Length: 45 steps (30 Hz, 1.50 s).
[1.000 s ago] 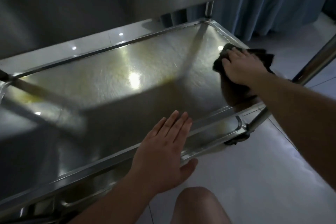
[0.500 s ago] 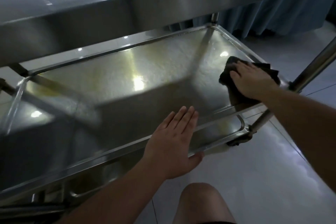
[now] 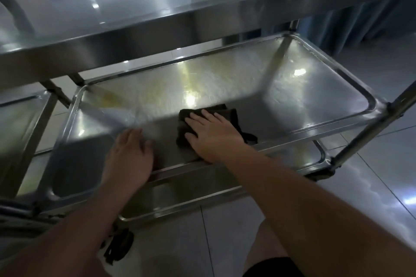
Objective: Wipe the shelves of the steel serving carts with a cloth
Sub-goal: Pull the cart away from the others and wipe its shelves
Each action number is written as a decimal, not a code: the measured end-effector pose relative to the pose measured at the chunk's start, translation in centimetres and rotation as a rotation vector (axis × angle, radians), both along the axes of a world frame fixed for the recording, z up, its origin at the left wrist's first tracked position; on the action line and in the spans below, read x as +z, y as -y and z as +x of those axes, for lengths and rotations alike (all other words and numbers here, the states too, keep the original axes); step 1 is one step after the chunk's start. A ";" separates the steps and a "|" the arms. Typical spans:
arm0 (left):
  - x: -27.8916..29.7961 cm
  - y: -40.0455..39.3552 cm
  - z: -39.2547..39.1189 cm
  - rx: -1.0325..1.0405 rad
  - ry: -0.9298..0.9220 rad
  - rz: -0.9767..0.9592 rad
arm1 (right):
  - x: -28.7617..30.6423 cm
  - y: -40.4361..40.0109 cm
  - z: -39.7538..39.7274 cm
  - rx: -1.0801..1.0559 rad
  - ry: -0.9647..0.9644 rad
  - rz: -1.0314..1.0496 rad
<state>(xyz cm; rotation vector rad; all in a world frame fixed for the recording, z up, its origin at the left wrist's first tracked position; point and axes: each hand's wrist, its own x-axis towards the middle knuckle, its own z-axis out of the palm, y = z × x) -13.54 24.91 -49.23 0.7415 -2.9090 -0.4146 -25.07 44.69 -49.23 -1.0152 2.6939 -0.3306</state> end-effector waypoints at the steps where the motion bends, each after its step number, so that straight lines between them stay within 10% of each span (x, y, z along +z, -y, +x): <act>1: -0.2 0.8 0.4 0.019 0.001 -0.003 | 0.0 -1.3 -0.8 0.004 -0.011 -0.014; 10: -2.1 2.2 1.5 0.103 -0.025 -0.011 | -0.3 -11.4 -5.2 -0.819 -0.032 0.161; 17: -2.3 2.6 1.8 0.092 -0.046 -0.037 | -0.8 6.5 5.9 0.059 -0.032 -0.054; 21: -2.1 2.7 1.9 0.090 -0.036 -0.030 | -0.6 3.0 3.6 0.176 -0.023 -0.040; 28: -2.1 2.3 1.8 0.092 0.006 -0.027 | -0.6 -15.5 -9.4 -0.563 -0.123 0.007; 32: -2.2 2.4 1.8 0.098 0.019 -0.020 | -0.6 -12.7 -11.8 -0.853 -0.048 0.025; 39: -2.3 2.6 1.8 0.105 0.017 -0.031 | -0.3 7.5 -4.5 -0.133 -0.112 -0.024; 45: -2.4 2.6 1.9 0.101 0.004 -0.028 | -0.2 2.3 -6.7 0.117 -0.083 -0.037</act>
